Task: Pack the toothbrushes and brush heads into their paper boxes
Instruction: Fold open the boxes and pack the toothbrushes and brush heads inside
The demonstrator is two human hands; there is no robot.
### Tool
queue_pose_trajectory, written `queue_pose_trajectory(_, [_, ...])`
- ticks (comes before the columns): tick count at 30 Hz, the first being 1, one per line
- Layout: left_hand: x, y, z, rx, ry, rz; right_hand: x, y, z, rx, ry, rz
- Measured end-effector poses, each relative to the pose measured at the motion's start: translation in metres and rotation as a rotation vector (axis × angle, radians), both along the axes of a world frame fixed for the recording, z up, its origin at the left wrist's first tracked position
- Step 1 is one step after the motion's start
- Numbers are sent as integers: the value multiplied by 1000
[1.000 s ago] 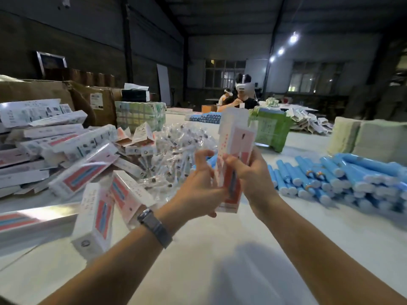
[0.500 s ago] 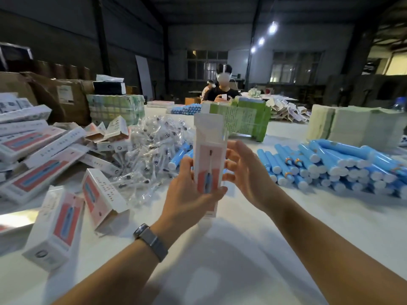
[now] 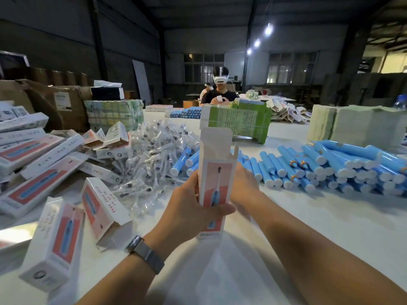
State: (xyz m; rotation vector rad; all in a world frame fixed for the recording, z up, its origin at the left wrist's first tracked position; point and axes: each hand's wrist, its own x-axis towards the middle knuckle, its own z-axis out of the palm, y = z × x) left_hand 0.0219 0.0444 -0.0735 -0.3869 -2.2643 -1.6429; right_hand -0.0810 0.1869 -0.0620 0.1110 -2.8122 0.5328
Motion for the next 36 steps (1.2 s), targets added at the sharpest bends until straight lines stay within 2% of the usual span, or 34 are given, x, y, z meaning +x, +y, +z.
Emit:
queue_pose_trajectory(3, [-3,-1,-1,-2,6,-42,-8,7,5,49,41,-87])
queue_pose_trajectory(7, [-3,1,-2,-5,52,-27,-12,22,17,-35,-175,-66])
queue_pose_trajectory(8, [-4,1,-2,5,67,-18,-11,25,19,-146,-237,-38])
queue_pose_trajectory(11, [-7,-1,-3,40,98,13,-3,27,26,-675,-347,66])
queue_pose_trajectory(14, [-8,-2,-4,49,120,38,8,25,48,-972,-167,157])
queue_pose_trajectory(18, [-5,-2,-4,9,161,86,42,21,95,-1397,49,476])
queue_pose_trajectory(22, [-2,-1,-2,-21,164,139,74,23,127,-1621,162,682])
queue_pose_trajectory(24, [-2,-1,-2,-27,159,143,84,23,131,-1566,221,733])
queue_pose_trajectory(27, [1,0,0,4,157,118,91,16,125,-1187,348,692])
queue_pose_trajectory(29, [2,0,-1,33,176,77,89,11,120,-1007,381,650])
queue_pose_trajectory(36, [2,-1,-2,70,246,67,80,9,109,-787,479,714])
